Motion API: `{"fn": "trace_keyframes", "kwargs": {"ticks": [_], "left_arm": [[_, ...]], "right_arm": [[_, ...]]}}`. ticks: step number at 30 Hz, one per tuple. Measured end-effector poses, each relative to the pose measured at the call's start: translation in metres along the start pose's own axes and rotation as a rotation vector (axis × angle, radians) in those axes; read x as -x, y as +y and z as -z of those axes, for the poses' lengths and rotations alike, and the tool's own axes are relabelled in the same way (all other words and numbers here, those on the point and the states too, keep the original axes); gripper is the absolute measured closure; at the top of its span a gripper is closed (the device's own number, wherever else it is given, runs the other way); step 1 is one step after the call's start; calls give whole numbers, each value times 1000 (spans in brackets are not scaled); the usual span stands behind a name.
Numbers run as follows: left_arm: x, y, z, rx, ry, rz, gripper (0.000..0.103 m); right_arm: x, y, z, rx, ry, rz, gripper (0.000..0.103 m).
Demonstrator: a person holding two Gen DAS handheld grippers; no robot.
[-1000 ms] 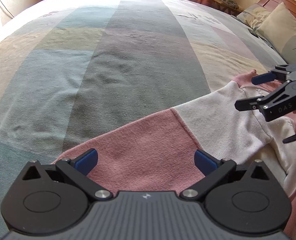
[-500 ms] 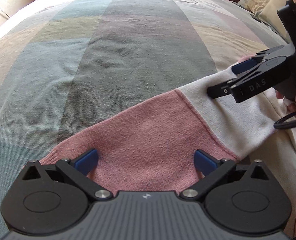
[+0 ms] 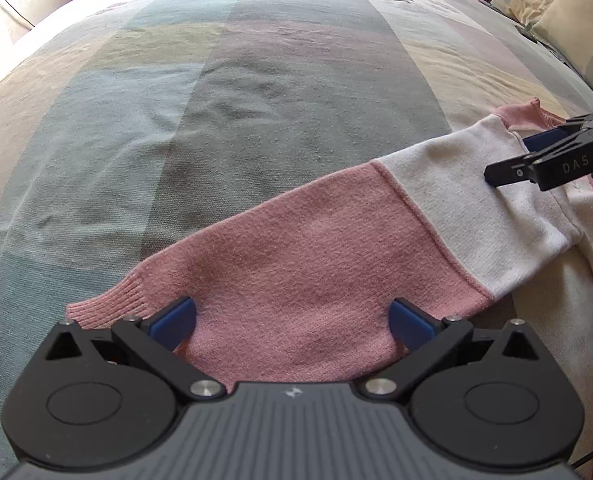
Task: Fold clothes
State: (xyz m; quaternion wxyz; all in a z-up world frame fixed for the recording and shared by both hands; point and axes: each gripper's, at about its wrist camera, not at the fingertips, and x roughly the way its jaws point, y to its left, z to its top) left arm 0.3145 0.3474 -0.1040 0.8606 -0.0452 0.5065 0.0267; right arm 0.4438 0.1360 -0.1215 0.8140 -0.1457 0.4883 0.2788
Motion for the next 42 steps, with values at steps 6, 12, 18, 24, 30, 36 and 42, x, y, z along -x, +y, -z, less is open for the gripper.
{"fn": "trace_keyframes", "kwargs": {"ticks": [6,12,18,24,30,36,42], "left_arm": [[14,-5,-8,-7,-9,-56,1],[23,-58,-26,-44,-80,-50,1],[1,-167,-48,-157,-148,30,1],[-32,-206,-42,-220,-53,-96,0],[-2,-202,-43,-100,-26,-135,2],[13,-285,-54,-154,-115,42,1],[-11,-315,-38,-182,-61,160,1]], "right_arm": [[-19,-20,-30,-87,-44,-43,0],[45,-73,-17,-126,-82,-46,0],[110,-130,47,-129,-68,62,0],[153,-174,136,-125,10,147,0],[189,-217,229,-233,100,194,0],[197,-214,276,-288,104,114,0],[177,-196,295,-284,108,52,0]]}}
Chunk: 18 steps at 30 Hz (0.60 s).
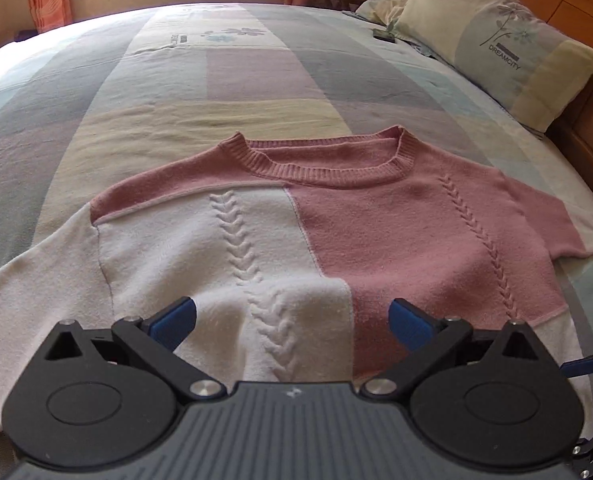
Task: Fold clothes
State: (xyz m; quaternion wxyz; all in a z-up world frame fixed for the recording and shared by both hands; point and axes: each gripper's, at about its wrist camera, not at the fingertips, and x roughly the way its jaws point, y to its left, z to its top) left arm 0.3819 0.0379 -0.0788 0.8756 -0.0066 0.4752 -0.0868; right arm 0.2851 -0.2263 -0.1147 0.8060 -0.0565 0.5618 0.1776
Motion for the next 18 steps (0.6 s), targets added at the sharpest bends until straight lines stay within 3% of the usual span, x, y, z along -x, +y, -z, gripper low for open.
{"fn": "trace_keyframes", "kwargs": {"ticks": [3,9,18], "left_arm": [[-14,-6,10,-12,45,48,3],[24,14,23,-38,-40,78,2],[19,-5,20,-91,-114,138,2]], "right_arm": [[-8,5,16,5,-24,31,0],[-9,16,30,-4,-115,92,0],[-9,16,37,-23,-182,109,0]]}}
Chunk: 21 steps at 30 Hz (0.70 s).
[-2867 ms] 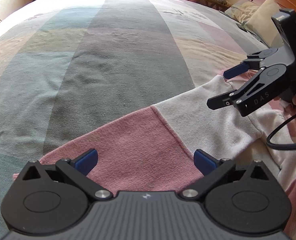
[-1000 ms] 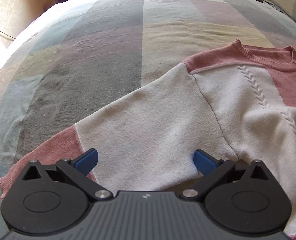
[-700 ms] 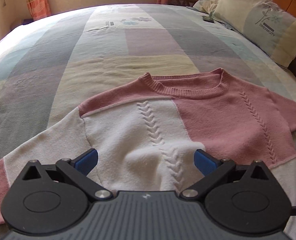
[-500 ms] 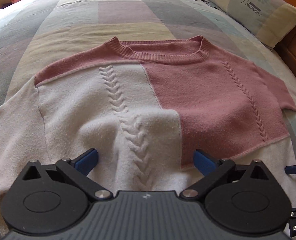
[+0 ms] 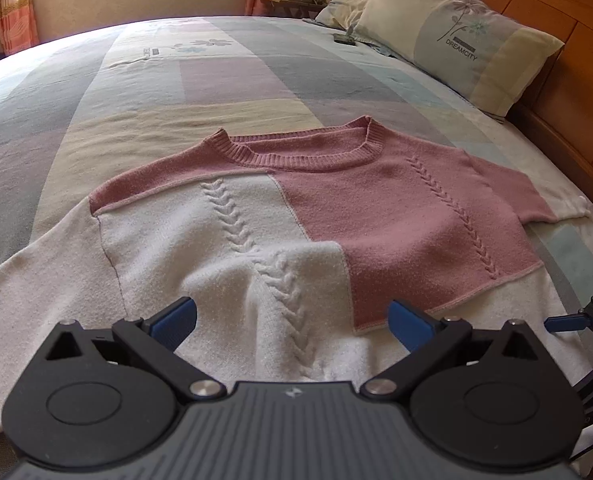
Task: Fold clothes
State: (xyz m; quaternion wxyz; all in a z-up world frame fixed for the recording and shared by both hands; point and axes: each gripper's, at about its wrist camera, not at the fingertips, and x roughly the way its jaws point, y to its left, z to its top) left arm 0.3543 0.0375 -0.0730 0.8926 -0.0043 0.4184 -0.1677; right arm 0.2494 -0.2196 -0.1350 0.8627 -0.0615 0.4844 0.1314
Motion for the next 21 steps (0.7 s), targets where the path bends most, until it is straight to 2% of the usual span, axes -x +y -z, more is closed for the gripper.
{"fn": "trace_keyframes", "kwargs": {"ticks": [5,10,16,17,21], "left_arm": [[0,-17,2,-84,-17,-11,2],[3,-34,4,-110,-17,-48,2],[15,-52,11,-138,-4,-108,2],[17,-55,12,-143,-2,-118,2],[-2,-64,30,-162,100,-121,1]], "right_arm": [[0,1,4,-5,-31,6,0],[1,-1,7,11,-53,-6,0],[4,2,-4,46,0,-13,0],[8,2,-6,63,-12,-28,0],[13,4,-10,103,-31,-74,0]]}}
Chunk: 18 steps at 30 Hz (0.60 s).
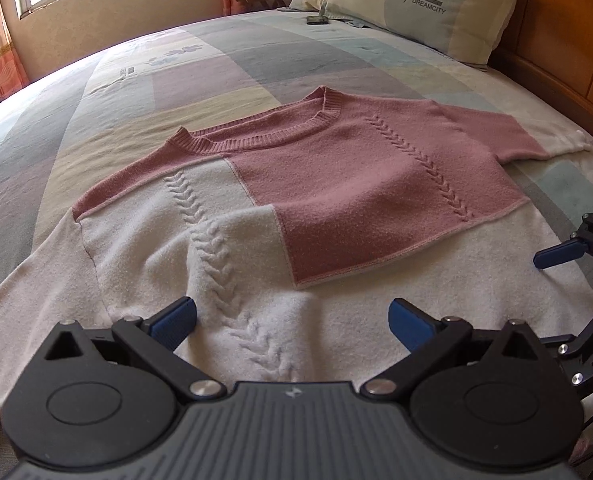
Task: Fold clothes
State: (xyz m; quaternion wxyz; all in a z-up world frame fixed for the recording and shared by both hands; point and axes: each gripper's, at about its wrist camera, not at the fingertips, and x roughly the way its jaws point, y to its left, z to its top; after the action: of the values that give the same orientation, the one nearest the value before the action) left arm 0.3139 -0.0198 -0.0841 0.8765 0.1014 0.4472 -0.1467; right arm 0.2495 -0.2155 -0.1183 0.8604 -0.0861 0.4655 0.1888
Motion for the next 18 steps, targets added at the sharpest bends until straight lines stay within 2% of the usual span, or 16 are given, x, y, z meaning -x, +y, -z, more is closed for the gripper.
{"fn": "trace_keyframes", "kwargs": {"ticks": [2,4,7,18], "left_arm": [[-11,-7,7,-13,55,4,1],[-13,-13,11,-54,51,-13,1],[-12,-8,11,-48,48,10,1],[47,-4,17,9,-113,79,1]], "right_arm": [[-2,1,1,2,6,4,0],[-4,2,2,3,13,8,0],[-7,4,3,6,22,13,0],[-15,10,7,14,46,40,0]]}}
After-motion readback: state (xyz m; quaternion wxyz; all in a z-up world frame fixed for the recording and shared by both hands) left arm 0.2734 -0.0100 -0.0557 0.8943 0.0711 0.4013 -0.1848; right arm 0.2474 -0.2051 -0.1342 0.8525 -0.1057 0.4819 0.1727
